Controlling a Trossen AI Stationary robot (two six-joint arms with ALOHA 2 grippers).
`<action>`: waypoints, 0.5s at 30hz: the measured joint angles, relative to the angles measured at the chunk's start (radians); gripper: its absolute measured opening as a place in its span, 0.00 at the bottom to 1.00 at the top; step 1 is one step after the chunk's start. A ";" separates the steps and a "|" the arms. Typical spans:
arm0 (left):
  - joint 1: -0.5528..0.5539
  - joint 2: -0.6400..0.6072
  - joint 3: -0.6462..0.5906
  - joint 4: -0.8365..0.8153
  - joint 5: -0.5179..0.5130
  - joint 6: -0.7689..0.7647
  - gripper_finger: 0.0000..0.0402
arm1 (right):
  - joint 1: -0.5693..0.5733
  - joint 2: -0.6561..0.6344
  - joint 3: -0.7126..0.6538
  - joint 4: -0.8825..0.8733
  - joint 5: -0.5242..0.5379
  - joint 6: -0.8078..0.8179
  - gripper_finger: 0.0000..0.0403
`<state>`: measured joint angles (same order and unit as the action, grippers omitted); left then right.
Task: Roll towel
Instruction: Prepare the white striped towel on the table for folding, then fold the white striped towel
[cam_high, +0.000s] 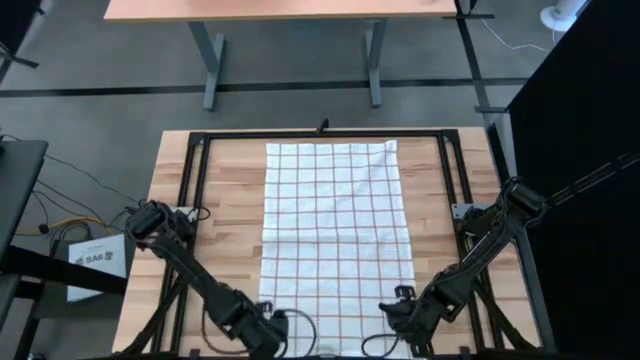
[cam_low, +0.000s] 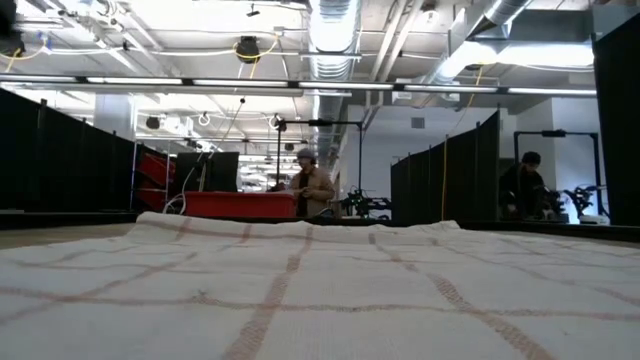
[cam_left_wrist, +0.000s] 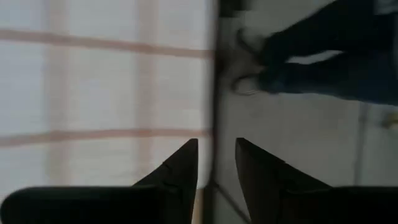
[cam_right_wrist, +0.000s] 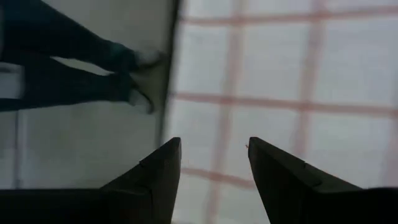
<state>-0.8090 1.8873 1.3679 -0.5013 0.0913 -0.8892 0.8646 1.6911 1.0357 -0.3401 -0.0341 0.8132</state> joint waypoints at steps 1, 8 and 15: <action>-0.007 0.002 0.001 -0.003 -0.007 -0.010 0.23 | 0.004 0.007 0.001 0.009 -0.004 0.006 0.45; -0.053 0.017 0.007 -0.026 -0.056 -0.078 0.23 | 0.031 0.063 0.009 0.048 -0.026 0.048 0.50; -0.084 0.074 0.013 -0.008 -0.095 -0.099 0.23 | 0.046 0.124 0.054 0.057 -0.051 0.062 0.51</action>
<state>-0.8925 1.9613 1.3808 -0.5095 -0.0039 -0.9882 0.9103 1.8155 1.0899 -0.2836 -0.0852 0.8749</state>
